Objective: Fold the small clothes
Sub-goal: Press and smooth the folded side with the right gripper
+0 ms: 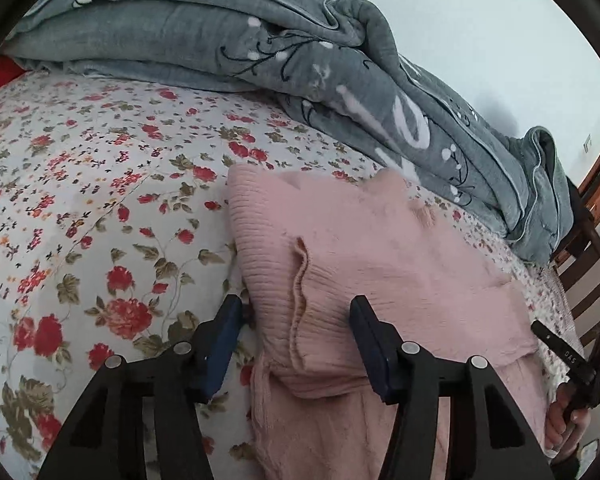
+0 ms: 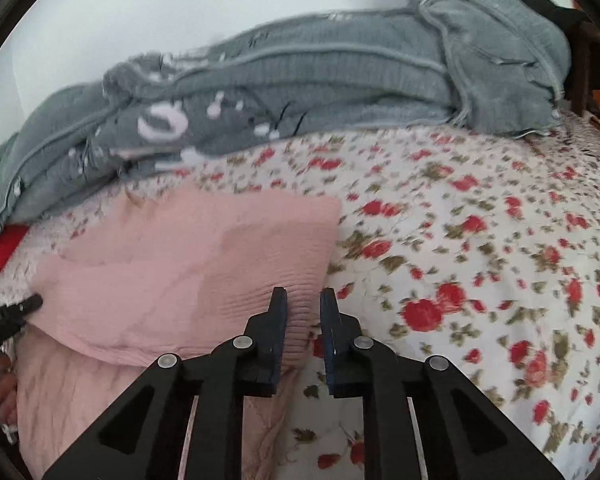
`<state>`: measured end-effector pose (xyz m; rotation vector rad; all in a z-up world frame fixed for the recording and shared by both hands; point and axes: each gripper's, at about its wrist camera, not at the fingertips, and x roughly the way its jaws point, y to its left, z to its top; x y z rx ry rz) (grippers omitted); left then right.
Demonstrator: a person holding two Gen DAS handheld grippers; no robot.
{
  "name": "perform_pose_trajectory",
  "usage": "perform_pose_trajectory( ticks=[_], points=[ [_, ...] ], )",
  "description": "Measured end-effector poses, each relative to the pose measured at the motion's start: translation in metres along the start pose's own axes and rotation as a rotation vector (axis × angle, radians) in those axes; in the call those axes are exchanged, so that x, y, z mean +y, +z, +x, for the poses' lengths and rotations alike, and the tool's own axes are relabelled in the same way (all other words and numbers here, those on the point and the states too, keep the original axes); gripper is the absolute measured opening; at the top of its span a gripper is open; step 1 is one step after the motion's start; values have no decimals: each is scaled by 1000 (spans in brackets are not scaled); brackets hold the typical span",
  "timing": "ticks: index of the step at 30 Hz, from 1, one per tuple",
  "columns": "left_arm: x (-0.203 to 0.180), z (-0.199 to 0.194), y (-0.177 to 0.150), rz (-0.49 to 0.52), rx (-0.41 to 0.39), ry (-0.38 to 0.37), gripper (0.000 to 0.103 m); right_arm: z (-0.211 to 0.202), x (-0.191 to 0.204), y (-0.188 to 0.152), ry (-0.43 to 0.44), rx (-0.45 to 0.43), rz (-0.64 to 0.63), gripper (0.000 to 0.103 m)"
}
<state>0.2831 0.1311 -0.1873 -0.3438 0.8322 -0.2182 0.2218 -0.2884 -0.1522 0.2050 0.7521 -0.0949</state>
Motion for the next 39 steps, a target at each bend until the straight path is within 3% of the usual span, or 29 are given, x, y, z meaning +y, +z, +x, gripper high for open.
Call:
perform_pose_trajectory(
  ticks=[3, 8, 14, 18, 22, 27, 33, 34, 39],
  points=[
    [0, -2, -2, 9, 5, 11, 56, 8, 6, -6, -51, 62, -48, 20],
    [2, -18, -18, 36, -7, 17, 67, -22, -3, -19, -41, 26, -38, 31],
    [-10, -44, -50, 157, -6, 86, 71, -62, -2, -55, -44, 16, -114, 31],
    [-21, -67, -81, 231, -35, 119, 78, -98, -6, -79, -56, -55, -91, 31],
    [-26, -98, -109, 260, -61, 134, 78, -115, -10, -98, 11, 30, -41, 31],
    [-23, -128, -139, 200, -6, 81, 78, -138, -2, -132, 43, 66, -72, 32],
    [-20, -151, -178, 151, 25, 21, 78, -171, 6, -178, 137, 67, -63, 47],
    [-20, -150, -184, 149, 40, 18, 76, -174, 7, -184, 148, 67, -70, 52],
    [-20, -151, -206, 138, 53, 32, 66, -175, 24, -217, 163, 89, -123, 53]
  ],
)
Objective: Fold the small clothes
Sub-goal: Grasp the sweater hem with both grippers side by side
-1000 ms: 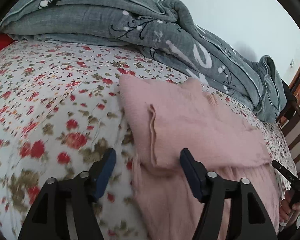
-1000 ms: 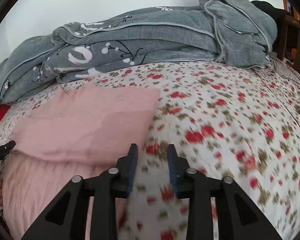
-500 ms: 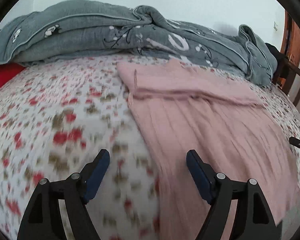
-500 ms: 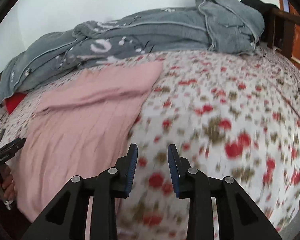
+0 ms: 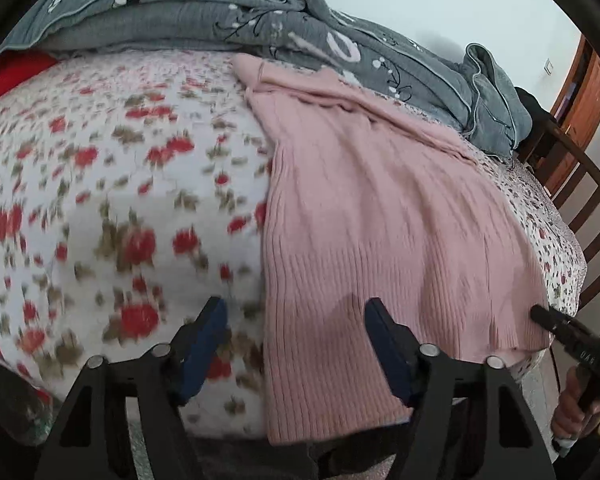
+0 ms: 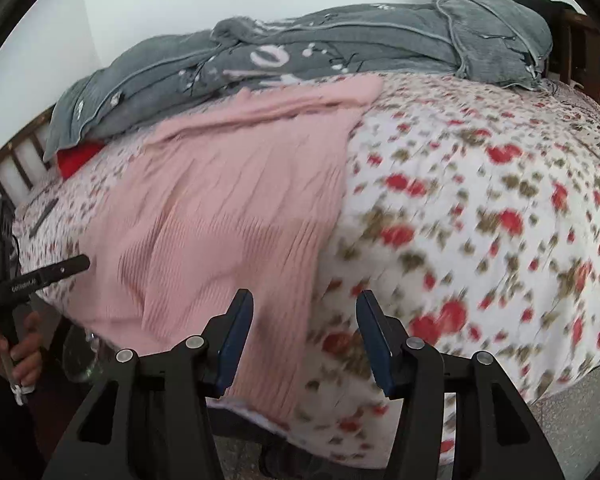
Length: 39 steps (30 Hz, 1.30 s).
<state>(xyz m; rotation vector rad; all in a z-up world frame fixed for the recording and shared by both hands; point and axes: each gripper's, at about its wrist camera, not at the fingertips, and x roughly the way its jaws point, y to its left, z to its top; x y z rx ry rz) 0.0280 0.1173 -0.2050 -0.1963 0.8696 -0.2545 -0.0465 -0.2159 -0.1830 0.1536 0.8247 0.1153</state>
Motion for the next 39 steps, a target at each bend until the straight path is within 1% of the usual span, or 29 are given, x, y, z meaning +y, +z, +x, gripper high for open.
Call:
perform_pose_trajectory(
  ticks=[3, 4, 5, 6, 7, 9, 10, 11, 12, 13, 14, 16, 18, 20, 22, 24, 26, 28, 29, 30, 31, 32, 33, 34, 35, 37, 39],
  points=[
    [-6, 0, -3, 26, 5, 11, 56, 10, 9, -9, -9, 22, -12, 51],
    [-8, 1, -3, 26, 13, 8, 47, 11, 12, -11, -25, 12, -20, 45],
    [-10, 1, -4, 22, 11, 11, 35, 10, 16, -13, -43, -9, -36, 28],
    [-12, 3, -4, 17, 15, 12, 27, 10, 19, -14, -36, -11, -44, 19],
    [-13, 3, -4, 19, 16, 17, 9, 11, 22, -14, -19, -6, -44, 7],
    [-12, -2, -3, 33, -5, 25, 9, 9, 24, -15, -22, -29, -54, 5],
    [-8, -8, -2, 25, -32, 20, 8, 2, 26, -15, -39, -63, -69, 5],
    [-2, -14, -3, 13, -56, 16, 6, -5, 23, -13, -37, -89, -66, 5],
    [5, -20, -3, -6, -73, 17, 6, -14, 17, -12, -24, -113, -42, 5],
    [13, -23, -3, -26, -74, 16, 7, -19, 11, -10, -12, -127, -19, 4],
    [21, -23, -3, -49, -66, -4, 7, -25, 0, -10, 5, -137, 12, 4],
    [31, -22, -4, -73, -57, -22, 7, -27, -16, -10, 20, -127, 41, 4],
    [32, -23, -3, -63, -56, -18, 7, -19, -24, -12, 6, -102, 37, 4],
    [34, -23, -1, -76, -57, -33, 7, -15, -21, -12, 12, -90, 37, 4],
    [36, -18, -1, -87, -32, -40, 7, -16, -18, -13, 7, -100, 25, 4],
    [32, -8, -3, -76, 3, -22, 8, -8, -16, -15, 0, -79, 16, 4],
    [27, -6, -6, -57, 5, -1, 11, 0, -15, -18, -13, -40, 12, 5],
    [25, -9, -8, -39, -6, -11, 11, 0, -14, -18, -13, -43, 18, 7],
    [23, -9, -10, -32, 2, -19, 16, -1, -13, -18, -13, -38, 18, 8],
    [23, -9, -11, -28, 5, -25, 19, -1, -13, -18, -12, -36, 14, 8],
    [21, -10, -11, -24, 4, -39, 25, -2, -12, -18, -16, -37, 5, 9],
    [21, -11, -12, -23, 5, -43, 29, -3, -12, -19, -24, -38, 0, 16],
    [19, -11, -13, -19, 7, -45, 30, -3, -12, -18, -40, -39, -2, 21],
    [18, -11, -13, -13, 7, -41, 30, -4, -12, -18, -55, -46, -1, 27],
    [16, -12, -14, -4, 5, -32, 30, -5, -12, -19, -61, -53, 1, 30],
    [12, -12, -15, 6, 3, -19, 30, -7, -14, -20, -60, -67, 20, 30],
    [10, -11, -15, 10, 2, -10, 30, -6, -16, -19, -42, -61, 42, 30]
  ],
)
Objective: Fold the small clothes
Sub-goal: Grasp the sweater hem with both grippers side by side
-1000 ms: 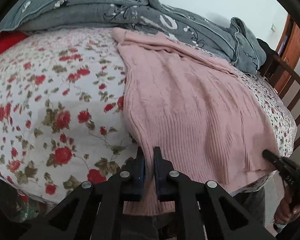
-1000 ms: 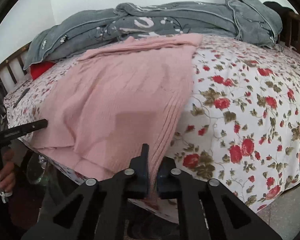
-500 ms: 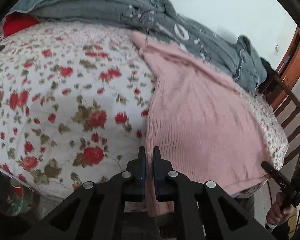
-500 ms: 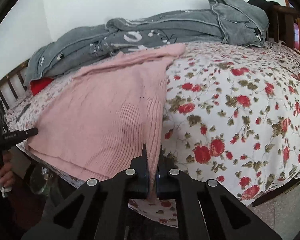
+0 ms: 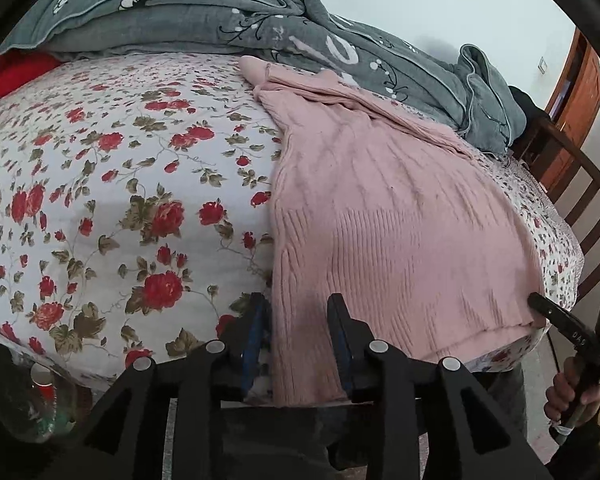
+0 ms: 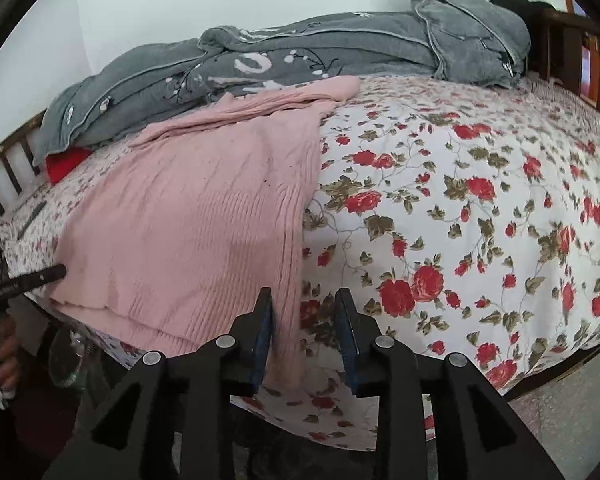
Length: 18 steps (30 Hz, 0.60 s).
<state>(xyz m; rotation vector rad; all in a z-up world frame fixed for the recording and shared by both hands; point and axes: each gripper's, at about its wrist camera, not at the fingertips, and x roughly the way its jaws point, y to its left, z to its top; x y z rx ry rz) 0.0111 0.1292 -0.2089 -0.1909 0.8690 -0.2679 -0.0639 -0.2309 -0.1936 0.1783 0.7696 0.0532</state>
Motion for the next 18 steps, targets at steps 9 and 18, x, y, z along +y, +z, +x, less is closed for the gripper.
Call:
perform_pose_trajectory(
  ticks=[9, 18],
  points=[
    [-3, 3, 2, 13, -3, 23, 30, 0, -7, 0, 8, -2, 51, 30],
    [-3, 5, 4, 23, -14, 38, 30, 2, 3, -1, -35, 2, 5, 29]
  ],
)
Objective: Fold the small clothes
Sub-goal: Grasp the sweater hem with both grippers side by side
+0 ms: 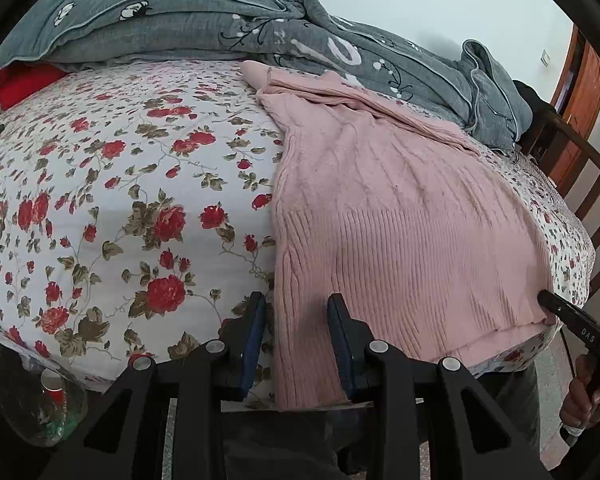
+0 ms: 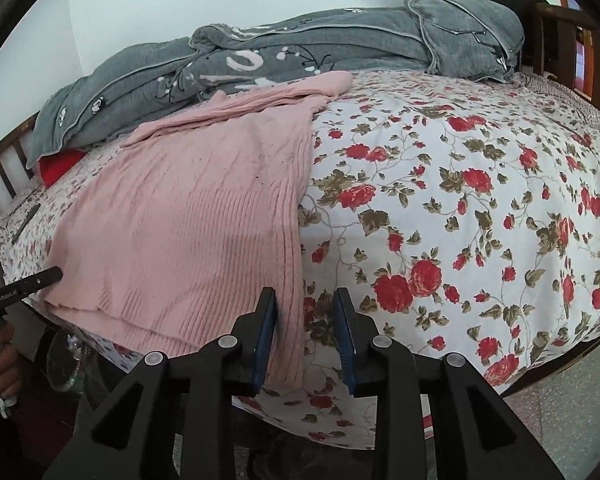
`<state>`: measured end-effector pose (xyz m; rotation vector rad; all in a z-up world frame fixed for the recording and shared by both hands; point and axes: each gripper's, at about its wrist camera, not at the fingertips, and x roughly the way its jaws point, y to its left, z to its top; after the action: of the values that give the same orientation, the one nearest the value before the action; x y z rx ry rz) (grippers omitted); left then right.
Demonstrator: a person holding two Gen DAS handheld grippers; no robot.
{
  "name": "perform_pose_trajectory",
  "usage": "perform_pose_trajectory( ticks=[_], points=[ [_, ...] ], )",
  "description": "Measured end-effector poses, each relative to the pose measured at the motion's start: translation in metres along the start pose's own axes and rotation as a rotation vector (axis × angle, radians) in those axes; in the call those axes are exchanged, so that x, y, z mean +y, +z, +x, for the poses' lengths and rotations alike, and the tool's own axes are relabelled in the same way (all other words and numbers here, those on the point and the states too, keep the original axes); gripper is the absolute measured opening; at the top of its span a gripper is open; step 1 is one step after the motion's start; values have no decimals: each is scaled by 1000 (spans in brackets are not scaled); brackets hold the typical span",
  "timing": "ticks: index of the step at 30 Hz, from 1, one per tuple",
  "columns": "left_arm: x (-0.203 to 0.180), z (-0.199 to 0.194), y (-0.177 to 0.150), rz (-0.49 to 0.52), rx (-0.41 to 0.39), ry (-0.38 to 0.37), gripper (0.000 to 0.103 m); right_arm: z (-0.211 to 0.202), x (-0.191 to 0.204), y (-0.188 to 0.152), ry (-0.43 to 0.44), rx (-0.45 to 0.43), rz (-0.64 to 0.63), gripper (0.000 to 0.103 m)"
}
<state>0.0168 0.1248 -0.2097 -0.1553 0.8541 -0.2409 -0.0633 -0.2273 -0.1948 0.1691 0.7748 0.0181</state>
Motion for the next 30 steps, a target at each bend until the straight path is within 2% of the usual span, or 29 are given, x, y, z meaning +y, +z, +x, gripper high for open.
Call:
perform_pose_trajectory(
  ticks=[18, 30],
  points=[
    [-1, -2, -4, -10, -7, -6, 30, 3, 5, 3, -25, 15, -13, 29],
    [-2, -5, -3, -3, 9, -20, 31, 3, 0, 7, 3, 41, 13, 32]
  ],
)
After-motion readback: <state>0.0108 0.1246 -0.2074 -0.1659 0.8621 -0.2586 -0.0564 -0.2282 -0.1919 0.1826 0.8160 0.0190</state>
